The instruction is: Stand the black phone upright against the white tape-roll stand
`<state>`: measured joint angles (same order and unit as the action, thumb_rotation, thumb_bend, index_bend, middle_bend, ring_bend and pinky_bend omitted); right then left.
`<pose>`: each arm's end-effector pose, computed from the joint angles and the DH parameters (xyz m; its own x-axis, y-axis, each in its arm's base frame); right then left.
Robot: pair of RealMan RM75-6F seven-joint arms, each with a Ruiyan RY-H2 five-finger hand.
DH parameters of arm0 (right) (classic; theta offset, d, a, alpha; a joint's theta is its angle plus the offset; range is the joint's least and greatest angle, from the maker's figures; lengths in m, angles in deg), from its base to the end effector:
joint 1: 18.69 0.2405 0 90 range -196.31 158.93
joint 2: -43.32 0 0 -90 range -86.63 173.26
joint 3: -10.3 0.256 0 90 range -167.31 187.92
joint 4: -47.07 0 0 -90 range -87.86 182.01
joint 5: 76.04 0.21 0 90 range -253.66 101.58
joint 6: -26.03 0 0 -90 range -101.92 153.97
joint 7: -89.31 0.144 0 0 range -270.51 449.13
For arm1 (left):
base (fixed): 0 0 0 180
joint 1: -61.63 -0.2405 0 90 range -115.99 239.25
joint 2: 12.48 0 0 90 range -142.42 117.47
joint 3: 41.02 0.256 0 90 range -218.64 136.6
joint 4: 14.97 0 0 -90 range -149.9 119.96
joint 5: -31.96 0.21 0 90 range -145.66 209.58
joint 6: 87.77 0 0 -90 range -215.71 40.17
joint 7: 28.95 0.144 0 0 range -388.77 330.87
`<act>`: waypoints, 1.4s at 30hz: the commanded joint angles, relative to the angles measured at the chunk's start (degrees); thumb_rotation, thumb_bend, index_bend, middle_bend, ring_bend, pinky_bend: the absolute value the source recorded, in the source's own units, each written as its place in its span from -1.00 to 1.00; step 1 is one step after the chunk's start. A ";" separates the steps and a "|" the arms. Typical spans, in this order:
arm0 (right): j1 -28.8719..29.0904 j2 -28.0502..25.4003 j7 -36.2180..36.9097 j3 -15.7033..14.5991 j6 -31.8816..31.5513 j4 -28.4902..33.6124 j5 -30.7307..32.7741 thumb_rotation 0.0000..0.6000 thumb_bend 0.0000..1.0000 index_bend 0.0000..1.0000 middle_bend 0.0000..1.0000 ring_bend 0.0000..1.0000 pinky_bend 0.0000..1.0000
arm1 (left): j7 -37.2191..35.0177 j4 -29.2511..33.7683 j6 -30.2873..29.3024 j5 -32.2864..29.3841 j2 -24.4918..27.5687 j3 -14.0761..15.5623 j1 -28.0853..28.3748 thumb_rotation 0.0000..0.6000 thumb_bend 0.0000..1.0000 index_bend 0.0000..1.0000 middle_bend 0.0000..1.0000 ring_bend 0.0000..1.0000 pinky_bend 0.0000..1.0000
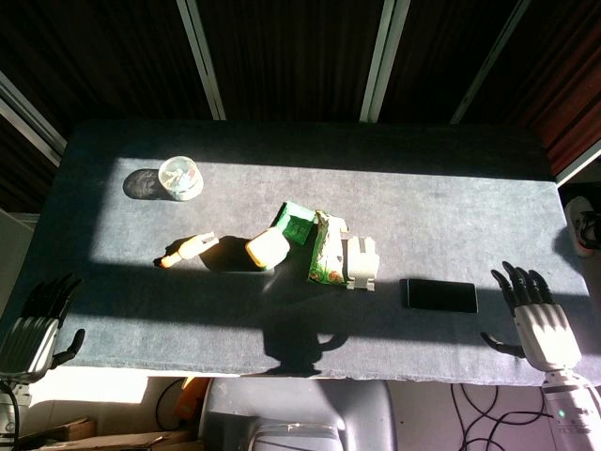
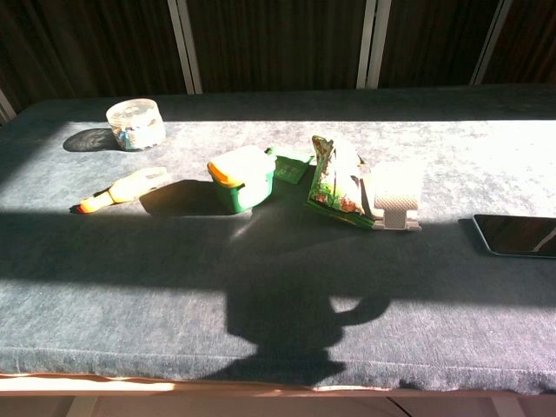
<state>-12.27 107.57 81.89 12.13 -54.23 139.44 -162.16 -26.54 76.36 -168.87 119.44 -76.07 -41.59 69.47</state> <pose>-0.3116 -0.1850 0.1446 0.5110 -0.0881 0.8551 -0.8596 -0.0484 0.5087 -0.3100 0.1885 0.1479 0.4667 0.0836 0.8804 0.8837 -0.0837 -0.4605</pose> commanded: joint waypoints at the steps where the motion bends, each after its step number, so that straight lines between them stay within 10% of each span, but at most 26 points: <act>1: 0.23 -0.02 -0.01 0.15 0.63 -0.02 0.61 1.00 -0.39 -1.00 -1.00 -1.00 -0.95 | 0.41 -0.04 -0.25 -0.09 -0.17 -0.07 -0.10 1.00 -0.18 -1.00 -1.00 -1.00 -0.91; 10: 1.85 0.48 -0.51 0.78 4.80 -0.77 3.71 1.00 -0.39 -1.00 -1.00 -1.00 -0.95 | -0.11 0.11 -0.26 0.58 0.00 0.31 -0.08 1.00 -0.19 -1.00 -1.00 -1.00 -0.91; 19: 13.50 2.38 4.53 3.80 28.83 -8.79 14.29 1.00 -0.39 -0.80 -0.98 -1.00 -0.92 | -1.03 -0.36 0.44 1.33 0.08 0.45 0.66 1.00 -0.18 -1.00 -1.00 -1.00 -0.91; 42: 21.16 7.90 9.09 2.22 39.92 -17.75 14.11 1.00 -0.39 -0.25 -0.59 -0.93 -0.87 | -0.27 -0.08 -0.72 1.81 0.01 0.87 0.07 1.00 -0.19 -1.00 -1.00 -1.00 -0.91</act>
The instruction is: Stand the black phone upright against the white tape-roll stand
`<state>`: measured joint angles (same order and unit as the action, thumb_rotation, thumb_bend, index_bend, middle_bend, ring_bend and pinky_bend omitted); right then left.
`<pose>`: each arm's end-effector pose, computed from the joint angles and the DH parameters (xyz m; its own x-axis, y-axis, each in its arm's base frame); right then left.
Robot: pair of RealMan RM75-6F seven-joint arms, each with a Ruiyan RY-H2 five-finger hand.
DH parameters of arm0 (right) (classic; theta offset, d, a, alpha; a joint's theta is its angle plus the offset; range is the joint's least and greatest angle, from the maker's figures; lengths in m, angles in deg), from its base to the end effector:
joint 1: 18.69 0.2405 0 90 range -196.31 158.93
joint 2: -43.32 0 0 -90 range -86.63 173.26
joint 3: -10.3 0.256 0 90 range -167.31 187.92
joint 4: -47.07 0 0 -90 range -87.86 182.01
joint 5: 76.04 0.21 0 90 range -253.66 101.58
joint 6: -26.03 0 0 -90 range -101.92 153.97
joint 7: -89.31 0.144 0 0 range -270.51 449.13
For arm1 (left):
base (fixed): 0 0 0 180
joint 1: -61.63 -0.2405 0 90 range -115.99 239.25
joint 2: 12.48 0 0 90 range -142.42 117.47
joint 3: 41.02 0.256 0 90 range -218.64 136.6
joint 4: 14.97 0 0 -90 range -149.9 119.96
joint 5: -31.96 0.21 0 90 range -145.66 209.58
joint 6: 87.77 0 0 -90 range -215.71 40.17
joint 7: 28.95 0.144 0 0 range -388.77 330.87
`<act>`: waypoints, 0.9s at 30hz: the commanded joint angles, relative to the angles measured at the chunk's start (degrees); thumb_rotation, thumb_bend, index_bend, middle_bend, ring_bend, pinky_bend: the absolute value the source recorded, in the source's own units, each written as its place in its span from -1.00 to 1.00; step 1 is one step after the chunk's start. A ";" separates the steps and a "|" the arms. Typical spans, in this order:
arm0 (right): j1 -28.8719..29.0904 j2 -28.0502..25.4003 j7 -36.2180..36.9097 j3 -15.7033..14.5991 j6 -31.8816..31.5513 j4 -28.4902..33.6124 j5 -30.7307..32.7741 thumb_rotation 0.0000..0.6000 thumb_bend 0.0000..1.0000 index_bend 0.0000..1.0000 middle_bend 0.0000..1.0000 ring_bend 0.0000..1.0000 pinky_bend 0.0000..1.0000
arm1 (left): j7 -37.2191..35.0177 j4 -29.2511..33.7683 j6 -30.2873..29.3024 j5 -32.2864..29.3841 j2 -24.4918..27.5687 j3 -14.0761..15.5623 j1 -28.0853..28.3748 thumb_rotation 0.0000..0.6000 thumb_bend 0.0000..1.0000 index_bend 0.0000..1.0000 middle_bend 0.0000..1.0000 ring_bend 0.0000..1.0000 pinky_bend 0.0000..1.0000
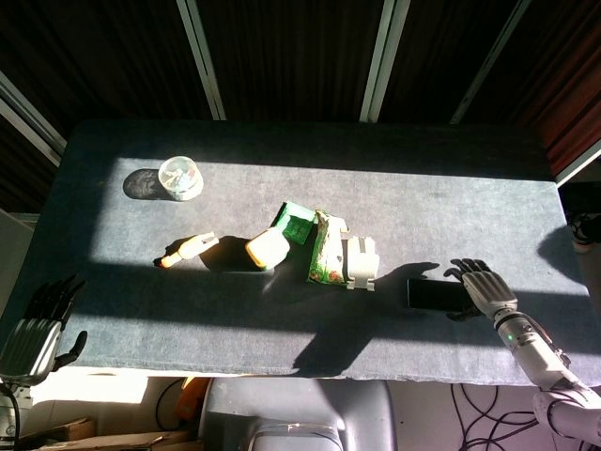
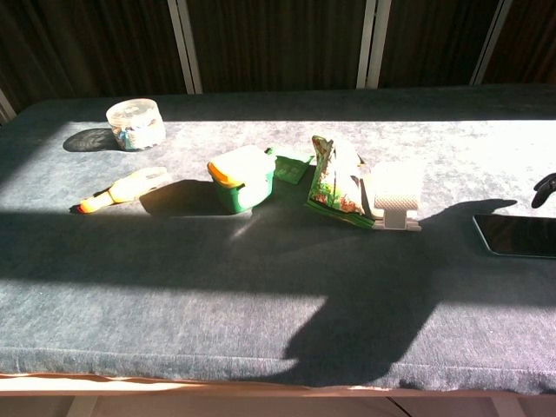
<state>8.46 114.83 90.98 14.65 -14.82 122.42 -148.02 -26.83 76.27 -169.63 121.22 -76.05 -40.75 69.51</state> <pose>-0.3395 -0.3002 0.0778 0.4366 -0.5121 0.7396 -0.8775 -0.0612 0.4756 -0.3068 0.1853 0.1462 0.4684 0.0832 0.8796 0.8813 -0.1143 -0.4585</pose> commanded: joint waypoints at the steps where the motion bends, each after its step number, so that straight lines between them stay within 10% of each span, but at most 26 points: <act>1: 0.59 0.99 -0.11 -0.37 0.63 -1.10 0.04 1.00 -0.39 -0.24 -0.58 -0.93 -0.87 | 0.03 0.03 0.05 0.05 0.00 0.05 0.02 1.00 -0.18 -1.00 -1.00 -1.00 -0.91; 15: 1.36 3.63 -0.77 -1.09 0.80 -3.76 1.58 1.00 -0.39 -0.16 -0.53 -0.87 -0.83 | -0.05 0.12 -0.33 0.04 0.11 0.07 -0.19 1.00 -0.19 -1.00 -1.00 -1.00 -0.91; 27: 1.23 5.20 -2.49 -1.52 -0.42 -4.87 2.74 1.00 -0.39 0.41 -0.10 -0.32 -0.43 | -0.13 0.23 0.20 0.18 0.23 0.32 -0.02 1.00 -0.19 -1.00 -1.00 -1.00 -0.91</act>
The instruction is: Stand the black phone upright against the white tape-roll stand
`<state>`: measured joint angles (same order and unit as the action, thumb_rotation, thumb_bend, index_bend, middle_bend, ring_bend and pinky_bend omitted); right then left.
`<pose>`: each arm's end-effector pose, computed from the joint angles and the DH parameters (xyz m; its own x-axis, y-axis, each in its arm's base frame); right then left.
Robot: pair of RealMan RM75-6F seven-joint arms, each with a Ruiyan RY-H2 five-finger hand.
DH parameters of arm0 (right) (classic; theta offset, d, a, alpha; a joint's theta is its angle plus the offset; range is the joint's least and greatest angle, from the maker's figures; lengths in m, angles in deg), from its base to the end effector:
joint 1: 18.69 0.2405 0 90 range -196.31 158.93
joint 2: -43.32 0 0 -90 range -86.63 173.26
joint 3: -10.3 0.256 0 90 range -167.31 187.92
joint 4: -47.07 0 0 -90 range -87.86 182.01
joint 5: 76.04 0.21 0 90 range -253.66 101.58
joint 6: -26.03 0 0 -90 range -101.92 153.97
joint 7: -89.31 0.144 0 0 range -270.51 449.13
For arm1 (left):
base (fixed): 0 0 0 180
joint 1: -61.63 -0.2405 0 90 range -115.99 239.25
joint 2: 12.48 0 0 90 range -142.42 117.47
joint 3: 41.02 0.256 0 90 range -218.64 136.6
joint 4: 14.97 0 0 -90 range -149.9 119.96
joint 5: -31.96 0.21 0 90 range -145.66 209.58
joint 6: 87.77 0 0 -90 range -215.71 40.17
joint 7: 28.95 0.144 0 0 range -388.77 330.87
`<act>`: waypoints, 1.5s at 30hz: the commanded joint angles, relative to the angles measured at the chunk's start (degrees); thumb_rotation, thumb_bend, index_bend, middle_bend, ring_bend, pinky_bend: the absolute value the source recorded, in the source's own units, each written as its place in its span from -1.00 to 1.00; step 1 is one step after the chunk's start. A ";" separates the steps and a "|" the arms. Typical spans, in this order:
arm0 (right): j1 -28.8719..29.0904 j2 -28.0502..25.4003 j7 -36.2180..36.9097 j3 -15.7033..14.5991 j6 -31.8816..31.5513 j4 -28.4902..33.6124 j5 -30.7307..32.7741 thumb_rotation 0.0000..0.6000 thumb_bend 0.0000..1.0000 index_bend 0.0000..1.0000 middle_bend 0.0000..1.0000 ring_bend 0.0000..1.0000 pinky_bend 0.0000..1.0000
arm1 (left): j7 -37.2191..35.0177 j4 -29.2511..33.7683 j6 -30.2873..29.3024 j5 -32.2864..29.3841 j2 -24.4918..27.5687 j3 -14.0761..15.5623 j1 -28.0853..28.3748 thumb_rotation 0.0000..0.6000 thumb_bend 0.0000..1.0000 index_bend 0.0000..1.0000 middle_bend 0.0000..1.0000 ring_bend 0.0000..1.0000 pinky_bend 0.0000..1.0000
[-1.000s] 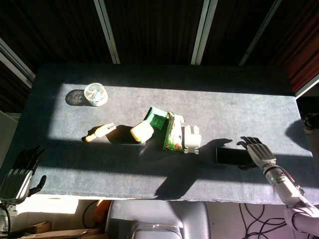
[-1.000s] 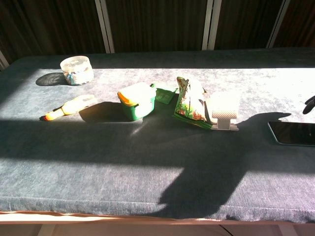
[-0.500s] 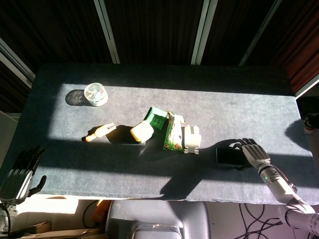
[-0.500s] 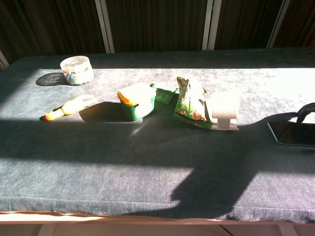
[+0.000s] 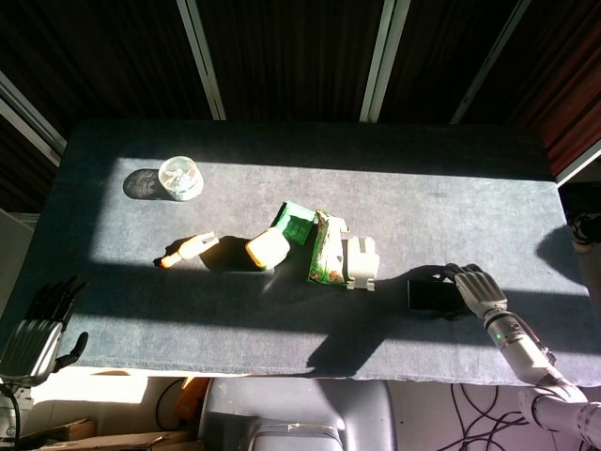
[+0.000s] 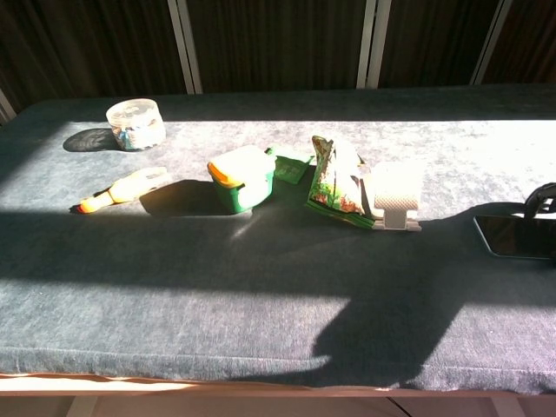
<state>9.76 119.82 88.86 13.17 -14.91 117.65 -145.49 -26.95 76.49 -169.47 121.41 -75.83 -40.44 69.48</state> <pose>-0.3457 -0.3042 0.0553 0.4510 -0.5221 0.7239 -0.8657 -0.0586 0.4971 -0.3067 0.1838 0.1458 0.4674 0.0916 0.8793 0.8819 -0.1171 -0.4567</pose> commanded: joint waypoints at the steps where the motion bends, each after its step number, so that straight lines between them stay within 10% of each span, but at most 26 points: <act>1: -0.13 0.36 -0.77 -0.09 -0.63 -0.13 0.29 1.00 -0.39 0.46 -0.05 -0.27 -0.40 | -0.07 0.02 0.05 -0.04 0.04 0.01 0.01 1.00 -0.19 -1.00 -1.00 -1.00 -0.91; 17: -1.22 1.57 -5.86 -0.62 -4.95 0.60 0.90 1.00 -0.32 0.91 0.35 0.00 -0.28 | -0.49 0.02 0.07 -0.07 0.16 0.03 0.01 1.00 -0.19 -1.00 -1.00 -1.00 -0.91; 45: -3.44 3.97 -19.34 -1.42 -13.02 1.81 3.42 1.00 -0.27 0.94 0.39 0.05 -0.23 | -1.94 -0.27 -1.26 0.95 0.58 0.28 -0.54 1.00 -0.19 -1.00 -1.00 -1.00 -0.91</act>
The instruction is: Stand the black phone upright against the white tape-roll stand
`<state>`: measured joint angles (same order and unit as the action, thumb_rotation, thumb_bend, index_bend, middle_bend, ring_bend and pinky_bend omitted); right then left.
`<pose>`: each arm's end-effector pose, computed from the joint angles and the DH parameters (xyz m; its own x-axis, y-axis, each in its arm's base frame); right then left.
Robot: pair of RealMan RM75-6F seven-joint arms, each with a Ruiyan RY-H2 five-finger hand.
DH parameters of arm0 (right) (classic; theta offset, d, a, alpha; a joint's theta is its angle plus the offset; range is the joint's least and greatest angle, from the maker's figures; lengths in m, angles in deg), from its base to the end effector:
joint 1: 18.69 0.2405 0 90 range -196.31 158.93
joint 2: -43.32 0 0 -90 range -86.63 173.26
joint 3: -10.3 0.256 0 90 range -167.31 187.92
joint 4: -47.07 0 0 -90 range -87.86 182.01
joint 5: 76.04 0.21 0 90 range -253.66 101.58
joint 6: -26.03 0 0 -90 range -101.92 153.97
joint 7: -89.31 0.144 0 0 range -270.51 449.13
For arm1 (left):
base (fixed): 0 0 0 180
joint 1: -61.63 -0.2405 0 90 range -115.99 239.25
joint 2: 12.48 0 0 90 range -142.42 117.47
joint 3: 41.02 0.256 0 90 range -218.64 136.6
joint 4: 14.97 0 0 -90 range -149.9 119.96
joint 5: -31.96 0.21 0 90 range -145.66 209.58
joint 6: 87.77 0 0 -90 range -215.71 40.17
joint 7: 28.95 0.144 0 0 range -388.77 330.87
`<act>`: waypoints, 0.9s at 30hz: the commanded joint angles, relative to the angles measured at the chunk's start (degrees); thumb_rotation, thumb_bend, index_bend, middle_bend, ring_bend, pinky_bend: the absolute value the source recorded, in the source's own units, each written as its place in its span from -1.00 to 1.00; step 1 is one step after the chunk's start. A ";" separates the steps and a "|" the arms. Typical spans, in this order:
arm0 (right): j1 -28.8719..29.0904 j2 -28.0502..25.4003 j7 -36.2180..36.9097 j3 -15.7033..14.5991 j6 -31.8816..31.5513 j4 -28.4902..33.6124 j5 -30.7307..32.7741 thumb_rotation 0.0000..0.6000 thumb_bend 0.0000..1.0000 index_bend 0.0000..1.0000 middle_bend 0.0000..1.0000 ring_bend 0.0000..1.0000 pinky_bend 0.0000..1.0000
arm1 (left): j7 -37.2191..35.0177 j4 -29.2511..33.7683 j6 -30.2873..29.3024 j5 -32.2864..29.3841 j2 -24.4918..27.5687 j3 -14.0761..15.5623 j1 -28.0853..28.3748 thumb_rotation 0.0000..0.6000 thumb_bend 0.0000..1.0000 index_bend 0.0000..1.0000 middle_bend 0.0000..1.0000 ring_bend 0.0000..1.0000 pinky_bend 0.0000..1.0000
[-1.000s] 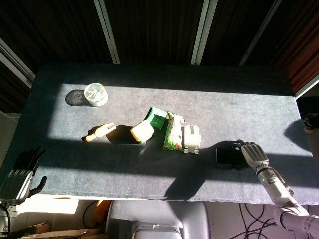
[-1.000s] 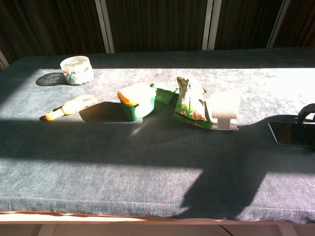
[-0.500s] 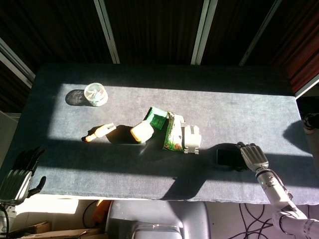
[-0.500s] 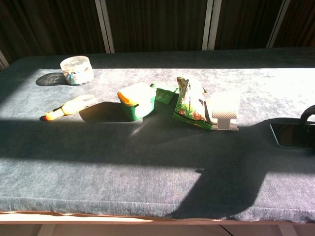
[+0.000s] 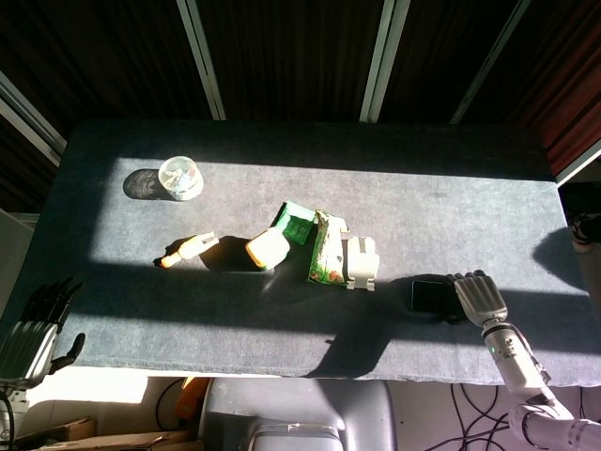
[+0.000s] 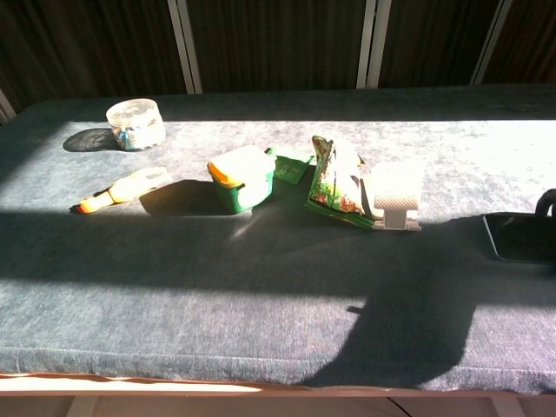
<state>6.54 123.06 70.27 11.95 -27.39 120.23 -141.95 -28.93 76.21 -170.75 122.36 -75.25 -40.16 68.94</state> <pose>-0.3390 -0.2850 0.0474 0.6376 -0.3925 0.6629 -0.7471 -0.1051 0.6564 -0.3072 0.1800 0.1508 0.4500 0.0805 0.8894 0.8901 -0.1210 -0.4394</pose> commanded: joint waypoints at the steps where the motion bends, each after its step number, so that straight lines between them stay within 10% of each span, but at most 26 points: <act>1: -0.24 0.93 -0.81 -0.22 -0.64 -1.02 -0.25 1.00 -0.27 0.93 0.39 0.05 -0.22 | 0.08 0.02 0.02 -0.01 0.00 0.01 0.00 1.00 -0.19 -1.00 -1.00 -1.00 -0.91; 12: -0.75 0.62 -3.49 0.34 -10.44 -1.75 -8.54 1.00 -0.27 0.93 0.39 0.05 -0.18 | -0.16 0.07 -0.15 0.14 0.07 -0.02 -0.04 1.00 -0.19 -1.00 -1.00 -1.00 -0.91; 27: 4.02 -4.17 -35.01 0.69 -20.01 2.97 -22.34 1.00 -0.28 0.93 0.39 0.09 -0.07 | -0.19 0.01 0.09 0.43 0.06 0.12 0.09 1.00 -0.19 -1.00 -1.00 -1.00 -0.91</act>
<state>8.30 120.29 42.71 12.49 -44.88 122.41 -159.17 -29.13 76.22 -170.66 122.79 -75.20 -40.04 69.02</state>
